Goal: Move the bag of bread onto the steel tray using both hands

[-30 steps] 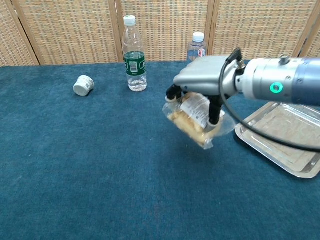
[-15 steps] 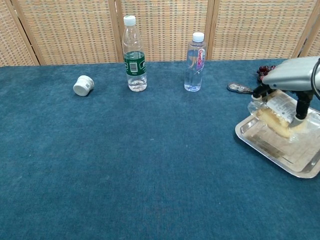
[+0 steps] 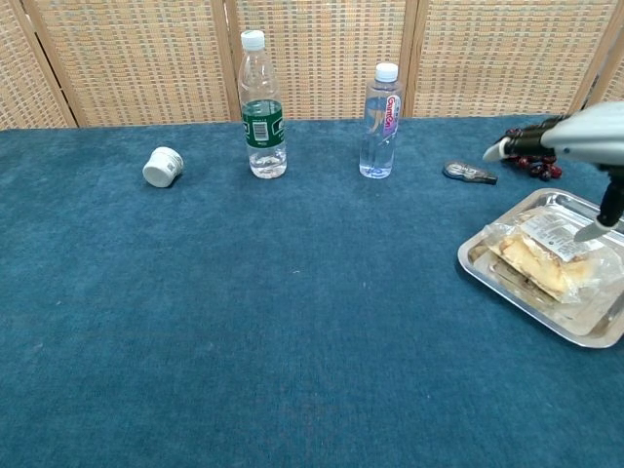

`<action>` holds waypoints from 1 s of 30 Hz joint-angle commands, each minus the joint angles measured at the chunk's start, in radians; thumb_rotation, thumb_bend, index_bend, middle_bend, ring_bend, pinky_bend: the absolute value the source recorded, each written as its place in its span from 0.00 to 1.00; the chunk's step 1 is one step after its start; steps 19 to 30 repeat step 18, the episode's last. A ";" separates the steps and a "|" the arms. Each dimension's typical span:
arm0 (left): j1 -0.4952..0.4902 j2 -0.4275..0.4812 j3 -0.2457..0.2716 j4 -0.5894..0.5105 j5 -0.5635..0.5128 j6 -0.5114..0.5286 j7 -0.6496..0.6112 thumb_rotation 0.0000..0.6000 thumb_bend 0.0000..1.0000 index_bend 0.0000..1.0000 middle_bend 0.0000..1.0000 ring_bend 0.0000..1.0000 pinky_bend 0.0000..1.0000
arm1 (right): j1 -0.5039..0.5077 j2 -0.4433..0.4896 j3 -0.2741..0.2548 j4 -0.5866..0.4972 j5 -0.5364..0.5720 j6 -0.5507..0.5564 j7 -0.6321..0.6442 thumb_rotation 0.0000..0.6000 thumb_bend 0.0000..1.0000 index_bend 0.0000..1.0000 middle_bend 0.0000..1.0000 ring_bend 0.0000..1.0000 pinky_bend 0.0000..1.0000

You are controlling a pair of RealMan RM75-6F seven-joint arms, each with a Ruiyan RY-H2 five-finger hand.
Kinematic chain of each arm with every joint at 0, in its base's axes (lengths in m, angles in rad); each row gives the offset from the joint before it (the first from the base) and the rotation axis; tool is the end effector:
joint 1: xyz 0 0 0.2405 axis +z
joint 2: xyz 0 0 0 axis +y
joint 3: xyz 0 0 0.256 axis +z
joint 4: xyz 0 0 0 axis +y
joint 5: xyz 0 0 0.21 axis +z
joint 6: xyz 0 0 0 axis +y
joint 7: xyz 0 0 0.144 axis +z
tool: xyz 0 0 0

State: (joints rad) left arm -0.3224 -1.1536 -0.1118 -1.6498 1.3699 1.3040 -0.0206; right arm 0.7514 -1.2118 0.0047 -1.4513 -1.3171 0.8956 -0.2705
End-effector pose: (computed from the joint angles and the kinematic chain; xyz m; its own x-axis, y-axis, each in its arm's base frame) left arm -0.2667 0.2610 0.1348 0.2932 0.0559 0.9544 0.9515 -0.1147 -0.2856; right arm -0.2190 -0.3554 0.0776 0.7650 -0.1702 0.6211 -0.6180 -0.4655 0.6336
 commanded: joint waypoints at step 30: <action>0.085 0.011 0.075 0.019 0.146 0.119 -0.022 1.00 0.00 0.00 0.00 0.00 0.00 | -0.489 -0.039 -0.076 -0.042 -0.214 0.660 0.209 1.00 0.00 0.00 0.00 0.00 0.00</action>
